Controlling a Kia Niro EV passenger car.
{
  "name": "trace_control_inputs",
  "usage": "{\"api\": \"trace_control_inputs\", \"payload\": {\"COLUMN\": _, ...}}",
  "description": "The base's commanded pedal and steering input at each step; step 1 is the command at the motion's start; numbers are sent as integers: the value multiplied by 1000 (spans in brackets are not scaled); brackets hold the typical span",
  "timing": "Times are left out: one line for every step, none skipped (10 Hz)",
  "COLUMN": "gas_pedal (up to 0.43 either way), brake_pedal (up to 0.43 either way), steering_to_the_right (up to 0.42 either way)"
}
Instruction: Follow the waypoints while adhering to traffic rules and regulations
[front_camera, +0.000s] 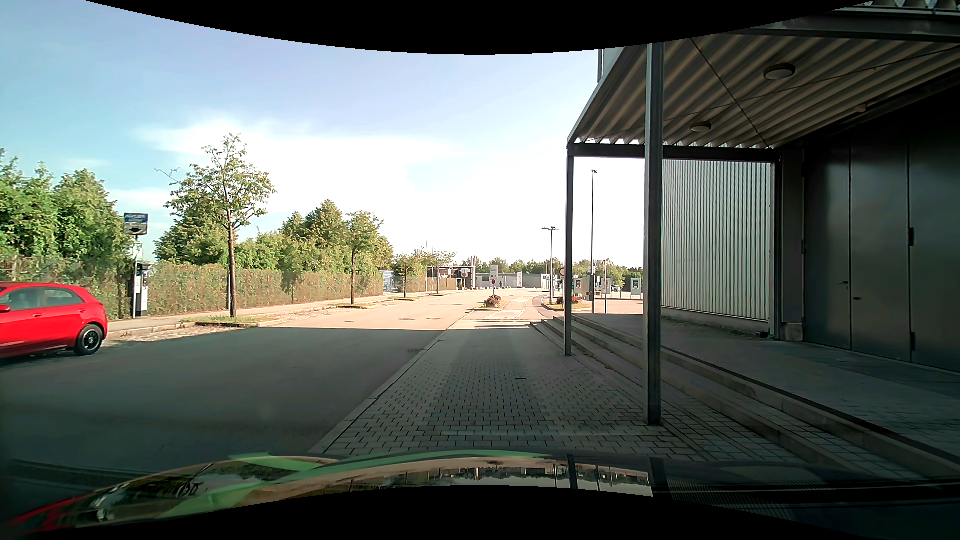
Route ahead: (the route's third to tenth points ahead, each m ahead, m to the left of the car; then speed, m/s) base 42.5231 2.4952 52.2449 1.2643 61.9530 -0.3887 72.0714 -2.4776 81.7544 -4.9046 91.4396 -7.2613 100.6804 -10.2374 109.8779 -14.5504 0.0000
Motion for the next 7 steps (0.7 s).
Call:
{"api": "trace_control_inputs", "payload": {"gas_pedal": 0, "brake_pedal": 317, "steering_to_the_right": -67}}
{"api": "trace_control_inputs", "payload": {"gas_pedal": 0, "brake_pedal": 317, "steering_to_the_right": -68}}
{"api": "trace_control_inputs", "payload": {"gas_pedal": 0, "brake_pedal": 317, "steering_to_the_right": -68}}
{"api": "trace_control_inputs", "payload": {"gas_pedal": 0, "brake_pedal": 323, "steering_to_the_right": -67}}
{"api": "trace_control_inputs", "payload": {"gas_pedal": 0, "brake_pedal": 317, "steering_to_the_right": -68}}
{"api": "trace_control_inputs", "payload": {"gas_pedal": 0, "brake_pedal": 317, "steering_to_the_right": -67}}
{"api": "trace_control_inputs", "payload": {"gas_pedal": 0, "brake_pedal": 317, "steering_to_the_right": -68}}
